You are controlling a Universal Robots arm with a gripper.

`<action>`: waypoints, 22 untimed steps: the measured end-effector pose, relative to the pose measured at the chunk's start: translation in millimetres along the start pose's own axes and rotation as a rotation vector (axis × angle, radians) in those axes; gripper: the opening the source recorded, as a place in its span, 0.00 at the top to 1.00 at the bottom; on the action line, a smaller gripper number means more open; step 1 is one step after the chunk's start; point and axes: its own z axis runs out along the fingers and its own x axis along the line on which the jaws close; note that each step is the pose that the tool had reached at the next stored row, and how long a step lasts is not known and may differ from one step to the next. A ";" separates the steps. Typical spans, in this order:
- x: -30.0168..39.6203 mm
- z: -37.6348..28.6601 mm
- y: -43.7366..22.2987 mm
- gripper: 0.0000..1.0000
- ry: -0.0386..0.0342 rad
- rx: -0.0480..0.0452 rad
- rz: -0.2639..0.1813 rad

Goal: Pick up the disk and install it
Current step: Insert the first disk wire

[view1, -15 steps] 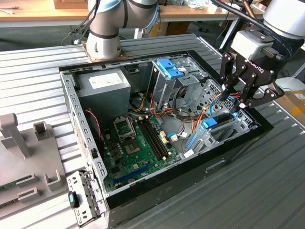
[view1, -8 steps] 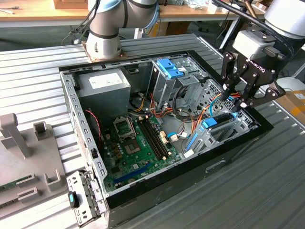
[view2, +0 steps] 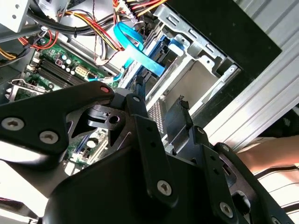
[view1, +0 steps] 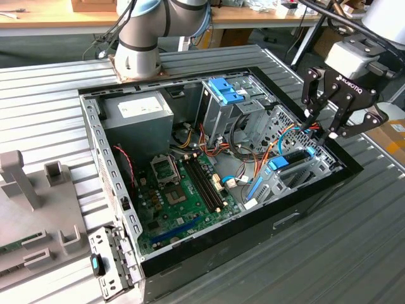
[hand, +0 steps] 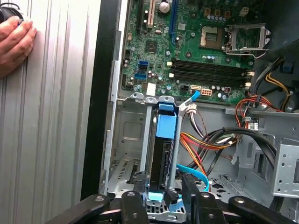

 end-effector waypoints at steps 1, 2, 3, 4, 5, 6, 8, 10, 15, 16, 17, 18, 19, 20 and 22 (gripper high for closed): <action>0.1 0.0 -1.9 0.56 -0.0004 0.0001 -0.019; -0.3 0.1 -2.2 0.56 0.0013 -0.0004 -0.021; -0.3 0.1 -2.2 0.56 0.0014 -0.0004 -0.022; -0.3 0.1 -2.2 0.56 0.0015 -0.0004 -0.022; -0.3 0.1 -2.2 0.56 0.0015 -0.0004 -0.022; -0.4 0.0 -3.4 0.56 0.0017 -0.0004 -0.026; -0.3 0.1 -5.6 0.56 0.0014 -0.0001 -0.042; -1.4 0.1 -7.8 0.56 0.0007 0.0005 -0.083; -4.3 0.0 -15.2 0.56 -0.0009 0.0023 -0.190; -4.3 0.0 -15.4 0.56 -0.0011 0.0027 -0.209; -4.3 0.0 -15.6 0.56 -0.0013 0.0030 -0.224; -4.2 0.1 -16.2 0.56 -0.0020 0.0038 -0.262; -4.0 0.1 -17.6 0.56 -0.0023 0.0043 -0.290; -3.9 0.1 -18.7 0.56 -0.0025 0.0046 -0.302; -3.8 0.1 -20.0 0.56 -0.0029 0.0050 -0.323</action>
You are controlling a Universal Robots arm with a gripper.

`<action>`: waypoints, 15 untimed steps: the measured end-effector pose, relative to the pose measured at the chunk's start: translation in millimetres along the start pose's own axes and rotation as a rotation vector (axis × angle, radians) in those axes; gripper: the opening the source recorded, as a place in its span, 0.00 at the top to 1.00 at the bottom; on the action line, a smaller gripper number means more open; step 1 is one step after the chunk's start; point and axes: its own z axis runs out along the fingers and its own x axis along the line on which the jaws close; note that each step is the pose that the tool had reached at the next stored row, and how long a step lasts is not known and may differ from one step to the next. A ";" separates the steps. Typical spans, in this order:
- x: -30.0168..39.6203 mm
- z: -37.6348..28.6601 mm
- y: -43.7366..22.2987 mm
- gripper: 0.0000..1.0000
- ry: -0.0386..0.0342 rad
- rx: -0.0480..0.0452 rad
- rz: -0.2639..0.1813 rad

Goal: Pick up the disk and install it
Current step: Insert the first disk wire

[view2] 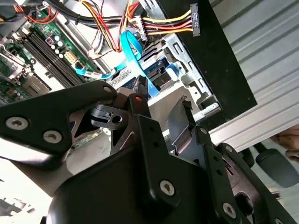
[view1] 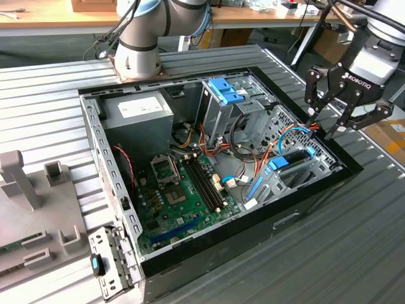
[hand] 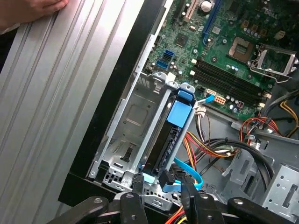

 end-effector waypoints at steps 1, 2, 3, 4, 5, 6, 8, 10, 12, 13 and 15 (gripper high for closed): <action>0.2 0.0 -0.4 0.56 -0.0001 0.0002 -0.012; 0.3 0.0 -0.7 0.56 -0.0003 0.0004 -0.024; 0.4 0.0 -0.8 0.56 -0.0005 0.0007 -0.039; 0.5 0.0 -1.1 0.56 -0.0009 0.0013 -0.065; 0.6 0.0 -1.3 0.56 -0.0011 0.0017 -0.084; 0.7 0.0 -1.4 0.56 -0.0014 0.0021 -0.100; 0.8 0.0 -1.6 0.56 -0.0019 0.0029 -0.144; 0.8 0.1 -1.7 0.56 -0.0028 0.0042 -0.204; 0.9 0.3 -2.0 0.56 -0.0039 0.0058 -0.278; 1.0 0.2 -2.2 0.56 -0.0044 0.0067 -0.324; 1.2 0.2 -2.6 0.56 -0.0052 0.0077 -0.367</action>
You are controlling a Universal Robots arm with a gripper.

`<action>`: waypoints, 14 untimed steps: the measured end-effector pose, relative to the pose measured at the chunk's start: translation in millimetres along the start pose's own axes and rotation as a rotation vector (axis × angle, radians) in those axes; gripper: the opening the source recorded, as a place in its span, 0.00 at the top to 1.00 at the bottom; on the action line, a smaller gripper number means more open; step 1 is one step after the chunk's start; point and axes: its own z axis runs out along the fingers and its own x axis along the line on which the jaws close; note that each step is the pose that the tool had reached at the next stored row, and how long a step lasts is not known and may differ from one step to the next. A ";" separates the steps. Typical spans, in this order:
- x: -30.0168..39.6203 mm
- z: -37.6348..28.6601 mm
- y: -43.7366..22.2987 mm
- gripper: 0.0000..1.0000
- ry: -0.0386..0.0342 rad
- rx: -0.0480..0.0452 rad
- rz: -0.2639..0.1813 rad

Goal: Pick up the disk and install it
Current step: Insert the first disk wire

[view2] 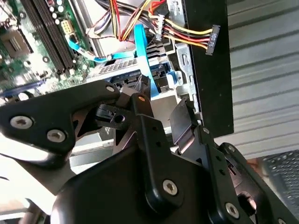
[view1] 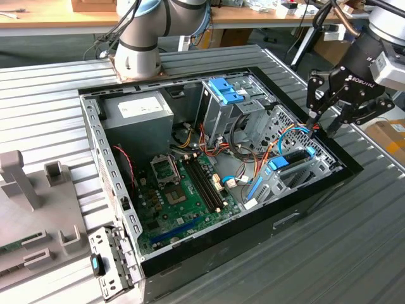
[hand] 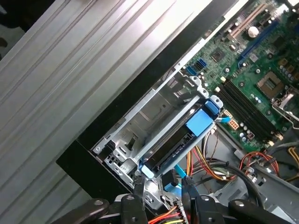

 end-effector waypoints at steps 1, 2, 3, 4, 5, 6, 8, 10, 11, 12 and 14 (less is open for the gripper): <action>0.1 0.0 -0.1 0.56 -0.0004 0.0006 -0.021; 0.4 0.1 -0.4 0.56 -0.0020 0.0025 -0.077; 0.5 0.1 -0.4 0.56 -0.0026 0.0034 -0.098; 0.5 0.1 -0.5 0.56 -0.0032 0.0041 -0.115; 0.6 0.0 -0.6 0.56 -0.0042 0.0054 -0.145; 0.7 0.0 -0.7 0.56 -0.0051 0.0065 -0.168; 1.1 0.1 -1.0 0.56 -0.0086 0.0107 -0.232; 1.5 0.1 -1.4 0.56 -0.0148 0.0185 -0.324; 1.5 0.1 -1.4 0.56 -0.0156 0.0194 -0.336; 1.5 0.1 -1.5 0.56 -0.0165 0.0205 -0.352; 1.7 0.1 -1.6 0.56 -0.0191 0.0235 -0.403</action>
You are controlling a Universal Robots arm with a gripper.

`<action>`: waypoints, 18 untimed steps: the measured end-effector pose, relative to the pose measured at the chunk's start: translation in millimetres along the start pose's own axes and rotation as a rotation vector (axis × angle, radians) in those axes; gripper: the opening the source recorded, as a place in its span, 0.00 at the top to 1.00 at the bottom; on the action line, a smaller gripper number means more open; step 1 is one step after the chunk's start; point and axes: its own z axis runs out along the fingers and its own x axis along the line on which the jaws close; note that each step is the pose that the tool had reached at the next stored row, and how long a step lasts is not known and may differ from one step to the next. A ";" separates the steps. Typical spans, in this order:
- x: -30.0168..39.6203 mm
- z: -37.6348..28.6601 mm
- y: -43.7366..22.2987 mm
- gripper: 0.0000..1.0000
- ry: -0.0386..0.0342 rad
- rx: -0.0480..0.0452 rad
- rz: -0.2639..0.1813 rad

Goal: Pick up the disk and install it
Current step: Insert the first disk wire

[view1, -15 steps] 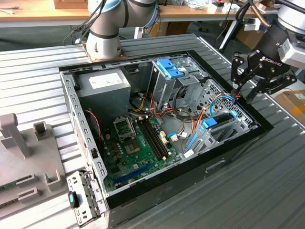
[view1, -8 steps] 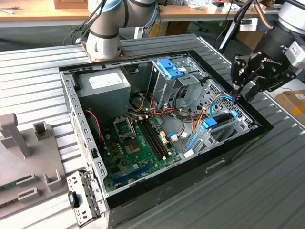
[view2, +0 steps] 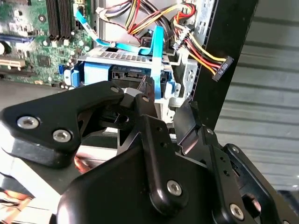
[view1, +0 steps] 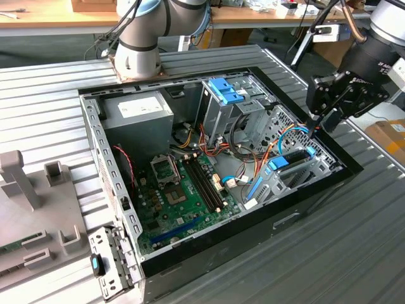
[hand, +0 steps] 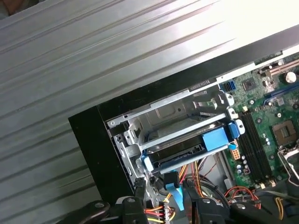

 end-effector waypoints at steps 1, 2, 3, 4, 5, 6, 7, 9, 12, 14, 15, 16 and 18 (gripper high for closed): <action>0.1 0.0 0.0 0.56 -0.0007 0.0009 -0.014; 0.4 0.1 -0.2 0.56 -0.0016 0.0020 -0.033; 0.3 0.0 -0.2 0.56 -0.0017 0.0020 -0.033; 0.3 0.0 -0.2 0.56 -0.0017 0.0020 -0.033; 0.3 0.0 -0.1 0.56 -0.0017 0.0019 -0.033; 1.2 0.1 -0.4 0.56 -0.0036 0.0071 -0.033; 2.8 0.1 -1.1 0.56 -0.0045 0.0096 -0.033; 15.2 0.4 -6.3 0.56 -0.0045 0.0098 -0.033; 27.1 0.6 -11.1 0.56 -0.0046 0.0097 -0.033; 27.9 0.8 -11.5 0.56 -0.0032 0.0112 -0.033; 28.0 1.0 -11.4 0.56 -0.0007 0.0154 -0.033; 27.9 1.6 -11.5 0.56 0.0030 0.0258 -0.033; 27.8 2.3 -10.8 0.56 0.0157 0.0453 -0.033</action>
